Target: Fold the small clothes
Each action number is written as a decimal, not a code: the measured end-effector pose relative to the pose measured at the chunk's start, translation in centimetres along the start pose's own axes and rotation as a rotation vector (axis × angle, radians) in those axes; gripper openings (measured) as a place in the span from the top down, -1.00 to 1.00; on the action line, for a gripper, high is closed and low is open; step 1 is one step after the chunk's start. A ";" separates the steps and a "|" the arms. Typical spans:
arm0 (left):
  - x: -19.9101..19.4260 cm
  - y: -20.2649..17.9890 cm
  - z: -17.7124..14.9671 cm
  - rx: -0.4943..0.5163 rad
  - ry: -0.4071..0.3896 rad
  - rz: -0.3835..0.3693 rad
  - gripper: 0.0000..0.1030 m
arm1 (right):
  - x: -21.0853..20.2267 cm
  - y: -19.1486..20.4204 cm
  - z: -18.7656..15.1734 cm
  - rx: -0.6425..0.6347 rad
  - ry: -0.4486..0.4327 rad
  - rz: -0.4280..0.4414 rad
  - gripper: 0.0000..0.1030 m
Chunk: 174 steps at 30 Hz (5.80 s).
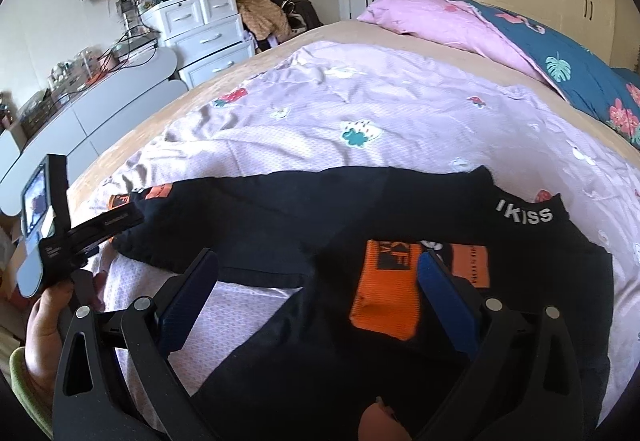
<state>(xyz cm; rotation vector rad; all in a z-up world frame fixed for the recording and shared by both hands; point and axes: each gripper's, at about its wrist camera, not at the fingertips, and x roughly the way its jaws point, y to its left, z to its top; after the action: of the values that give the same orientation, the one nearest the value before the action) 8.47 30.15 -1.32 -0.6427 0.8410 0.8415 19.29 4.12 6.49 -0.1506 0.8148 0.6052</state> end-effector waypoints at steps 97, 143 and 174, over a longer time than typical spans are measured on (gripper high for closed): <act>-11.2 -28.4 -20.8 1.017 0.328 -1.017 -0.34 | -10.2 -28.3 -13.1 0.690 -0.022 -0.232 -0.92; -6.2 -24.8 -8.6 0.717 0.075 -0.695 -0.67 | -9.7 -23.3 -6.9 0.314 -0.136 -0.305 0.87; -5.3 -25.3 -12.7 0.838 0.147 -0.688 0.21 | -6.2 -21.7 -7.7 0.241 -0.004 -0.205 0.29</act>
<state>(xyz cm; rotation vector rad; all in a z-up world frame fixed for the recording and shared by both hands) 22.87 5.27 0.63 -0.2031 0.9258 -0.2047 23.26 -19.18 3.55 -0.0121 0.8497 0.3111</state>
